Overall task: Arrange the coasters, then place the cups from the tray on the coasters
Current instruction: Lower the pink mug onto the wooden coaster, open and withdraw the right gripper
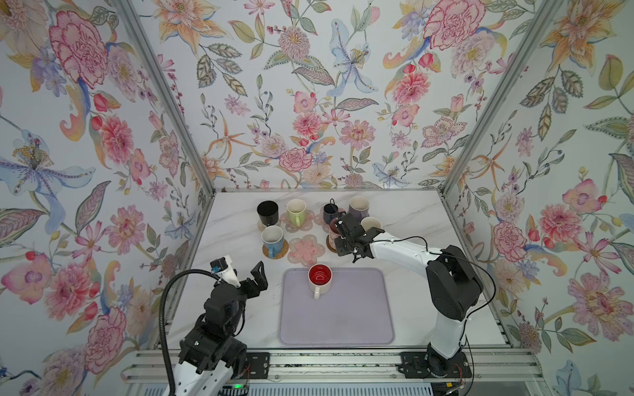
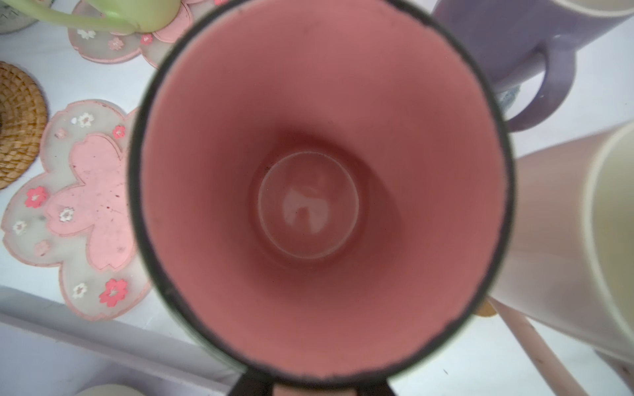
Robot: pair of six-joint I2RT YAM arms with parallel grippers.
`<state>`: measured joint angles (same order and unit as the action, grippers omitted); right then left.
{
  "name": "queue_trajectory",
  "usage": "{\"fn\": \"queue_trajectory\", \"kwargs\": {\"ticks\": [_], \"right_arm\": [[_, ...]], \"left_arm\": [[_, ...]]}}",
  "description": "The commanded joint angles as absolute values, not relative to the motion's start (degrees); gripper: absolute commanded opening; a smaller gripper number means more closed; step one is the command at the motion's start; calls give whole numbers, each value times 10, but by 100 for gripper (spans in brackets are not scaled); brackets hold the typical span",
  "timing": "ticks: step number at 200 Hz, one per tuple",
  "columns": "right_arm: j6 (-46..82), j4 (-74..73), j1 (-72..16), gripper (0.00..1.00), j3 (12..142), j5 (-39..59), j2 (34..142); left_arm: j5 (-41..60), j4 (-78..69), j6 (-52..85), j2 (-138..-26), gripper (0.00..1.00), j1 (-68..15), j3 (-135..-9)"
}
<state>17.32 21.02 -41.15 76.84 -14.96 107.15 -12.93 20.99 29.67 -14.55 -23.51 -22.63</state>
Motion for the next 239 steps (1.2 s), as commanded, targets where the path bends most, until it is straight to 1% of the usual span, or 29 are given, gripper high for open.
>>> {"fn": "queue_trajectory", "kwargs": {"ticks": [1, 35, 78, 111, 131, 164, 187, 207, 239], "right_arm": [[177, 189, -409, 30, 788, -149, 1075], [177, 188, -409, 41, 786, -150, 1058], [179, 187, -410, 67, 766, -149, 989], [184, 173, -407, 90, 695, -142, 886], [184, 154, -405, 99, 622, -143, 812], [199, 102, -398, 99, 474, -166, 683], [232, 83, -379, 99, 418, -163, 628], [241, 73, -364, 99, 406, -162, 616], [240, 70, -355, 99, 426, -155, 642]], "left_arm": [[-144, 220, 296, -138, 99, -233, -234], [-144, 220, 296, -138, 99, -233, -233], [-143, 221, 297, -137, 99, -233, -234], [-141, 221, 299, -134, 99, -233, -231], [-142, 221, 299, -133, 99, -233, -230], [-142, 219, 295, -138, 99, -233, -231], [-142, 220, 296, -141, 99, -233, -231], [-141, 218, 298, -143, 99, -233, -231], [-131, 223, 301, -145, 99, -233, -235]]}}
